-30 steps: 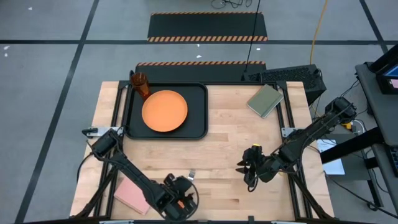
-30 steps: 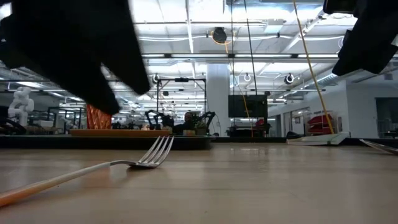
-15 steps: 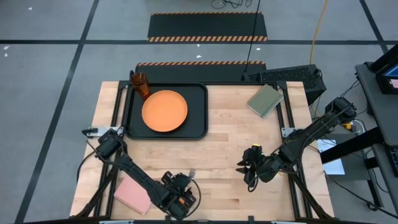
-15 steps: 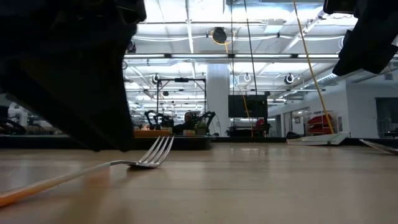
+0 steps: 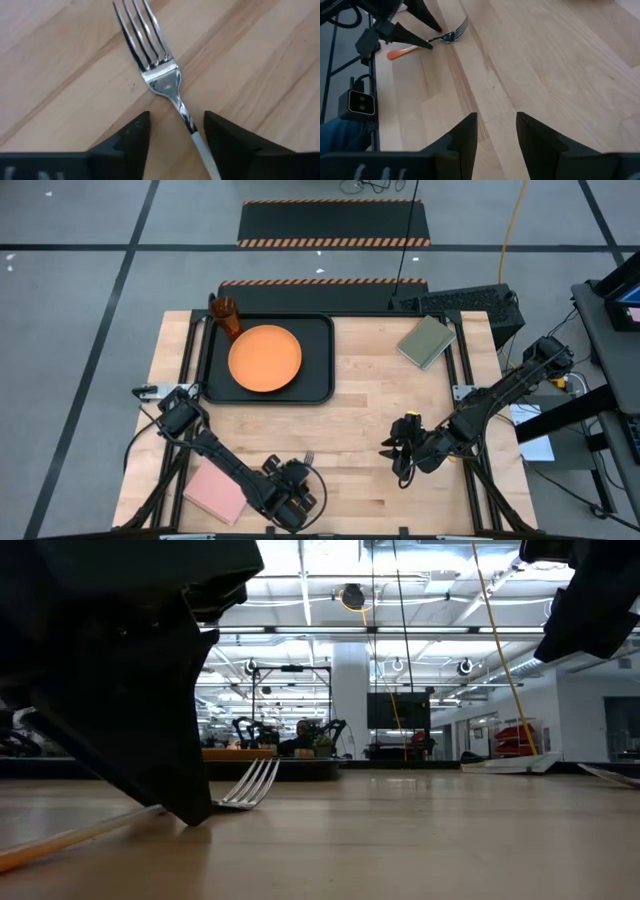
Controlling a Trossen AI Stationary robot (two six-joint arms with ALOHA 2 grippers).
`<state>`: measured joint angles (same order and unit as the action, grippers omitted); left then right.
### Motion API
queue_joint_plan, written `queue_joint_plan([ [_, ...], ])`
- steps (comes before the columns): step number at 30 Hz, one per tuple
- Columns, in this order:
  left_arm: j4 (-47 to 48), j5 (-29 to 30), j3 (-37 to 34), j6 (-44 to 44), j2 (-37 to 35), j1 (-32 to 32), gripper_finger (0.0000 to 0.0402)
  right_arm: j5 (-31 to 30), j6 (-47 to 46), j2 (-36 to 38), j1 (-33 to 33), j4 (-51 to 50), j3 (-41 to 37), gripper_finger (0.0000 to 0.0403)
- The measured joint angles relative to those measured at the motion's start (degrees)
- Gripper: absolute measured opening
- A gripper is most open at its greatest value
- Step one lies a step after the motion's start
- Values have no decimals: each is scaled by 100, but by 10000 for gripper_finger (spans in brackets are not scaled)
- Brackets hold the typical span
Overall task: Pick and place plate/cup/fork/spoon on tray
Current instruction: Put the orange fork on the black tray
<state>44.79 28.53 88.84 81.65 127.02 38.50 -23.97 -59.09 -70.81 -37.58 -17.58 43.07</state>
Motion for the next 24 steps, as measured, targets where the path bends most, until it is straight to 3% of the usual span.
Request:
queue_joint_plan([
  [5,-84,20,0,-260,11,-54,107,0,-15,0,0,19,0,130],
  [11,-220,-98,-2,-1505,15,-221,17,-9,-20,0,9,19,0,130],
  [24,-103,-105,-54,-3105,-287,-552,13,-347,24,0,135,17,0,130],
])
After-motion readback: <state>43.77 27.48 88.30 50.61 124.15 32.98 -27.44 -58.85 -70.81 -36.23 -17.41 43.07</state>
